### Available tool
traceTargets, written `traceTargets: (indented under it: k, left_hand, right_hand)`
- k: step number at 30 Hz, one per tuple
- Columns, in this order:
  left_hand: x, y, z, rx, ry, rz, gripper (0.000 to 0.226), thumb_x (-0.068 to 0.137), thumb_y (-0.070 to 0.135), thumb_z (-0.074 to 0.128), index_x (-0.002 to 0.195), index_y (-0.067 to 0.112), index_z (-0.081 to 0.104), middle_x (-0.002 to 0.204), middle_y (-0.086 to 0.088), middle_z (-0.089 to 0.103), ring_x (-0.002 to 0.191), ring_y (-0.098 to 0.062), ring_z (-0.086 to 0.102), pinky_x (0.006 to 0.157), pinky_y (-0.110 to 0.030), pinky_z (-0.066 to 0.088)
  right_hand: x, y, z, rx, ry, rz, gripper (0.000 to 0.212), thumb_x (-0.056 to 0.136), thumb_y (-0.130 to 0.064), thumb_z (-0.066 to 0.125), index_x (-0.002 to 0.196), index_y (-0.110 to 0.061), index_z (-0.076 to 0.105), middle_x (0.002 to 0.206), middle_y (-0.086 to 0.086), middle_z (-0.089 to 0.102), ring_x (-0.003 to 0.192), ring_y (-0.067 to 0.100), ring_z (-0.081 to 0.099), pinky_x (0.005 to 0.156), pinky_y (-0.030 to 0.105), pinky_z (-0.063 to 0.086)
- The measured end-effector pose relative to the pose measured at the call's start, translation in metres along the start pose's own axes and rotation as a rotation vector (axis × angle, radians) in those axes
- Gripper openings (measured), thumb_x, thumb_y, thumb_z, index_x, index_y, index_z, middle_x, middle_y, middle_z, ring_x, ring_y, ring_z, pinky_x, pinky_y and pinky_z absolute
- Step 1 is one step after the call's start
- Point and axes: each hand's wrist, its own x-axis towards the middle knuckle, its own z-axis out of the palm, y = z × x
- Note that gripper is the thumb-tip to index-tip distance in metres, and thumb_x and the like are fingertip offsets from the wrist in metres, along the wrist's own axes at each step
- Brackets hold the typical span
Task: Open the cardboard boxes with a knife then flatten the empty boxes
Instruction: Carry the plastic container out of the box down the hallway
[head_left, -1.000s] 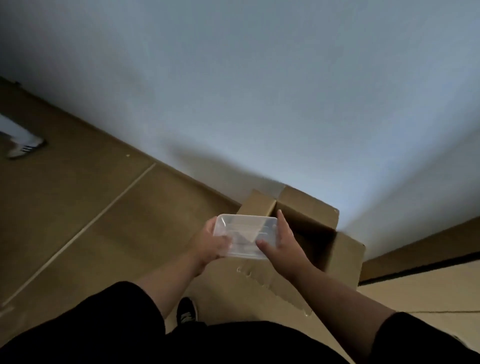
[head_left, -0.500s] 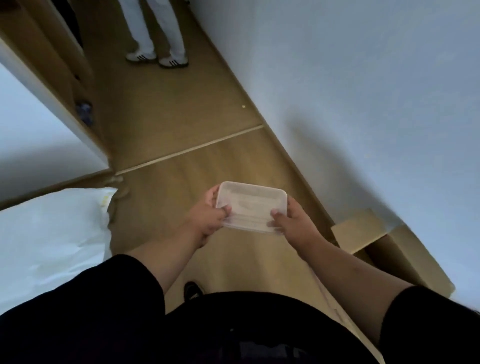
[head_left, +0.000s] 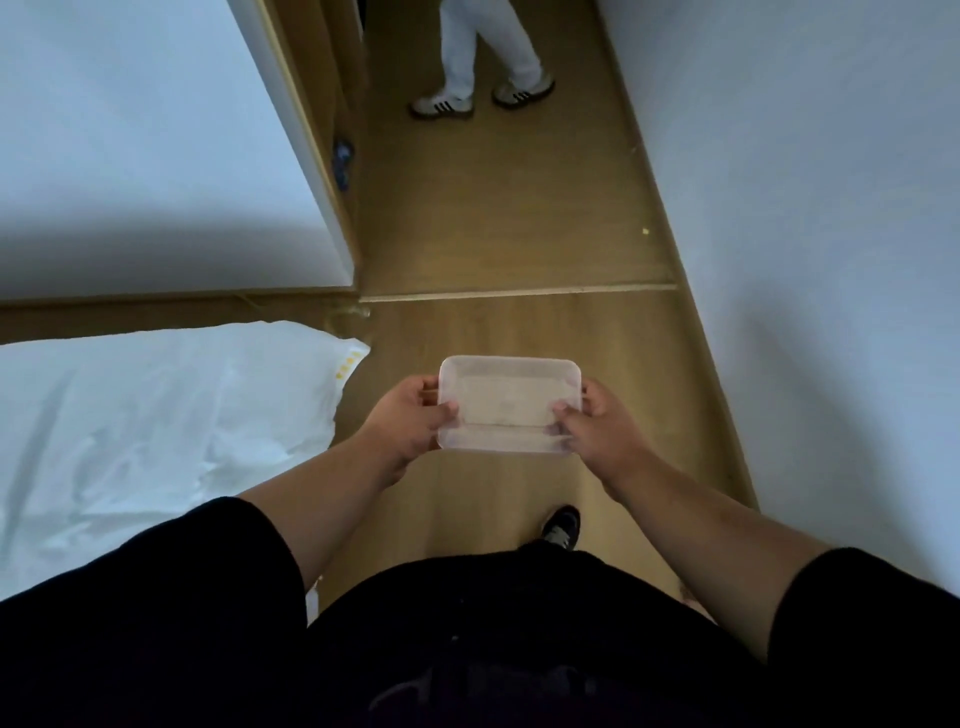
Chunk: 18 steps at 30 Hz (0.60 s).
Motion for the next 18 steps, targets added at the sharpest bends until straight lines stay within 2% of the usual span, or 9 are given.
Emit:
traceTargets:
  k: [6,9,12,14,18]
  left_hand:
    - [0.056,0.041,-0.006,-0.051,0.112,-0.024,0.024,0.094,0.003,0.063,0.118,0.006,0.062,0.106,-0.008,0.071,0.095,-0.023,0.07,0.072,-0.033,0.061]
    - [0.093,0.073,0.009,-0.063,0.188,-0.029,0.02,0.096,0.004,0.061,0.116,0.008,0.062,0.102,-0.005,0.07,0.087,-0.017,0.069,0.069,-0.031,0.062]
    - [0.13,0.108,0.032,-0.134,0.259,-0.07,0.021,0.097,0.003,0.059,0.118,0.007,0.062,0.107,-0.009,0.069,0.084,-0.018,0.067,0.064,-0.032,0.061]
    - [0.156,0.13,0.047,-0.174,0.304,-0.089,0.023,0.097,0.005,0.059,0.12,0.006,0.061,0.112,-0.013,0.068,0.089,-0.023,0.068,0.066,-0.037,0.062]
    - [0.196,0.16,0.067,-0.272,0.332,-0.113,0.015,0.098,0.006,0.058,0.113,0.006,0.062,0.107,-0.015,0.068,0.088,-0.025,0.069,0.059,-0.036,0.061]
  right_hand:
    - [0.093,-0.039,-0.005,0.01,-0.089,0.003,0.028,0.096,-0.02,0.06,0.123,-0.021,0.055,0.094,0.006,0.073,0.09,0.023,0.071,0.082,0.042,0.056]
    - [0.149,-0.067,-0.021,0.023,-0.141,-0.003,0.032,0.09,-0.016,0.059,0.122,-0.023,0.055,0.098,0.007,0.073,0.09,0.021,0.069,0.077,0.037,0.054]
    - [0.203,-0.101,-0.045,0.002,-0.181,0.017,0.038,0.085,-0.011,0.056,0.122,-0.021,0.055,0.104,0.005,0.069,0.089,0.02,0.068,0.079,0.041,0.056]
    - [0.238,-0.122,-0.063,-0.002,-0.213,0.002,0.038,0.084,-0.008,0.055,0.121,-0.02,0.056,0.106,0.007,0.068,0.089,0.021,0.068,0.079,0.042,0.057]
    - [0.288,-0.155,-0.09,-0.042,-0.234,-0.031,0.032,0.085,-0.013,0.058,0.115,-0.025,0.059,0.106,0.008,0.069,0.094,0.027,0.069,0.085,0.051,0.058]
